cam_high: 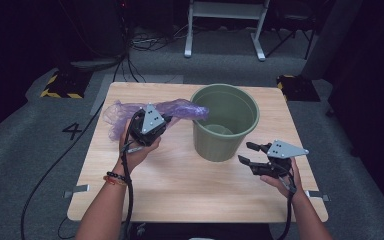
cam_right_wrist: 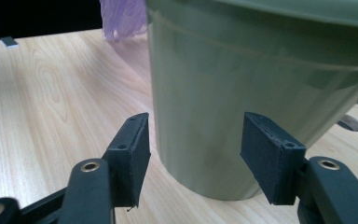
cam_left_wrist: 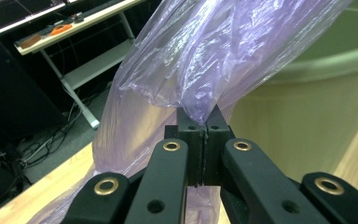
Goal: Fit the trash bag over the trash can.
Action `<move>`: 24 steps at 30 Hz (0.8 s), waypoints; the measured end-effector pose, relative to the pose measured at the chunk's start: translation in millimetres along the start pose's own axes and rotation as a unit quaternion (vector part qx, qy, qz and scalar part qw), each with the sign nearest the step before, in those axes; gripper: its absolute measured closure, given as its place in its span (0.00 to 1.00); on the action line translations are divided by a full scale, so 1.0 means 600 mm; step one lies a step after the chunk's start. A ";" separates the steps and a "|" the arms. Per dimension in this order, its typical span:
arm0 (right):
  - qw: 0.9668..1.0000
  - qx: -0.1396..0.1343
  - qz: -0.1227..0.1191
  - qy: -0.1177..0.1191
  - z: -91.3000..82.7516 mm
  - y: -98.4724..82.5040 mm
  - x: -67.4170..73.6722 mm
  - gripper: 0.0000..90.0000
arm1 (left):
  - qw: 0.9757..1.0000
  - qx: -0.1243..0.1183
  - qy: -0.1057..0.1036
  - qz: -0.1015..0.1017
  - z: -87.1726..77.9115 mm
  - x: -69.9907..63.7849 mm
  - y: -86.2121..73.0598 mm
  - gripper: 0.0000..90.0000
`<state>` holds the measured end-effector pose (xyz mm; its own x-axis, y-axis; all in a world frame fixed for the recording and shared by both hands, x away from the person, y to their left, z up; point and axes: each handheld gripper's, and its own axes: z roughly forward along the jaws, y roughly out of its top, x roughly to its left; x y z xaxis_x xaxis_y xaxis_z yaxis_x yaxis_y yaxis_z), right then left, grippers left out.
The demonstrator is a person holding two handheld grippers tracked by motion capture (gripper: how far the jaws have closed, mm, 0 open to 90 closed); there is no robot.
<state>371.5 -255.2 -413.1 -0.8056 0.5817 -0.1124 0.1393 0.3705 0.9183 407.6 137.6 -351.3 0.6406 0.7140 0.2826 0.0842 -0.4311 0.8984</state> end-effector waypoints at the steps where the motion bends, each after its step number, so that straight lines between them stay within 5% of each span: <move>1: 1.000 -0.003 0.003 -0.003 -0.003 0.001 -0.003 0.46 | 1.000 -0.001 -0.002 -0.001 0.003 0.000 0.003 0.99; 7: 0.999 -0.029 0.015 -0.016 -0.027 0.018 -0.019 0.43 | 1.000 0.006 -0.009 0.017 0.019 -0.003 0.029 0.99; 14: 0.999 -0.042 -0.003 -0.029 -0.040 0.057 -0.028 0.41 | 0.999 0.017 -0.021 0.034 0.041 -0.010 0.057 0.99; 24: 0.997 -0.069 -0.006 -0.036 -0.051 0.109 -0.050 0.39 | 0.998 0.020 -0.033 0.040 0.073 -0.023 0.072 0.99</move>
<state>387.0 -270.5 -338.0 -0.7624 0.6305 -0.1459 0.0453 0.2769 0.9598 435.8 85.1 -331.3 0.6950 0.6397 0.3283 0.0608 -0.5072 0.8597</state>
